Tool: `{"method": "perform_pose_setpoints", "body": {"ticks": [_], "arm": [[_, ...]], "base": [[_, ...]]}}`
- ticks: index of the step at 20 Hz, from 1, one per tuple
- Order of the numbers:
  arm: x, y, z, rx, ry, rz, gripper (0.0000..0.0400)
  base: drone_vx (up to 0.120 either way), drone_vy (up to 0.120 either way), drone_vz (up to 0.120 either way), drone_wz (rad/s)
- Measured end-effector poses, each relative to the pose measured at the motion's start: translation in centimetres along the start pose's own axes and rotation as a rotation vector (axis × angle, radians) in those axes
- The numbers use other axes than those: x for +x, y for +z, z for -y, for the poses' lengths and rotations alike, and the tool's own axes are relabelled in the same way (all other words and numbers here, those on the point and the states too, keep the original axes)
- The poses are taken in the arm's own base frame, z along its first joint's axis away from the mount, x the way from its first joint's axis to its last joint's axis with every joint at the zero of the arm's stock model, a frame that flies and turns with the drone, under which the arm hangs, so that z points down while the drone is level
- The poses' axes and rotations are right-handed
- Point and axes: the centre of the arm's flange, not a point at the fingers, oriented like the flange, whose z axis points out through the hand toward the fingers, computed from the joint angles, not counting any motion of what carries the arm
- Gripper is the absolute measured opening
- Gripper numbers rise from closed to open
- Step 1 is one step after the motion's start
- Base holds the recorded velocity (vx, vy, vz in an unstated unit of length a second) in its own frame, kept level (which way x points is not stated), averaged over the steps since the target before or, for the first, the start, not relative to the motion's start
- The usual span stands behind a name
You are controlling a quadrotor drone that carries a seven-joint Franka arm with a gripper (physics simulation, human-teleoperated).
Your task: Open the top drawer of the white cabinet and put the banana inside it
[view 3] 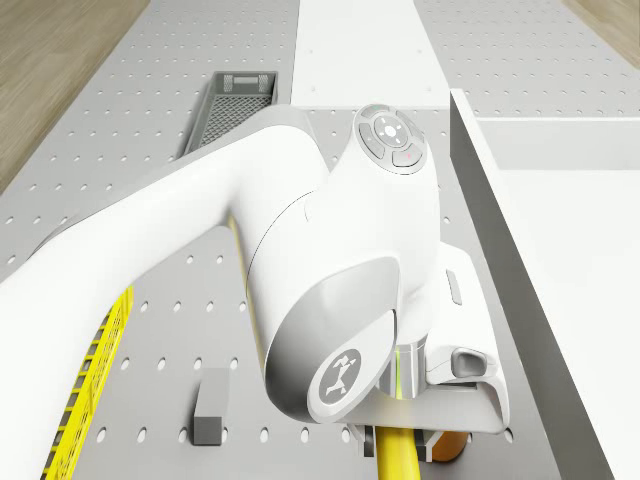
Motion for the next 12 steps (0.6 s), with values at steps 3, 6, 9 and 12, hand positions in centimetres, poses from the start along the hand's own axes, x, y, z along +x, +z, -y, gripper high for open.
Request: {"method": "perform_pose_setpoints", "body": {"ticks": [3, 6, 9, 12], "arm": [[0.0, 0.0, 0.0, 0.0, 0.0, 0.0, 0.0193], [0.0, 0.0, 0.0, 0.0, 0.0, 0.0, 0.0193], [0.0, 0.0, 0.0, 0.0, 0.0, 0.0, 0.0193], [0.0, 0.0, 0.0, 0.0, 0.0, 0.0, 0.0193]], "base": [[-0.12, -0.08, 0.12, 0.0], [-0.12, -0.067, 0.12, 0.0], [-0.12, 0.0, 0.12, 0.0], [-0.12, -0.067, 0.12, 0.0]]}}
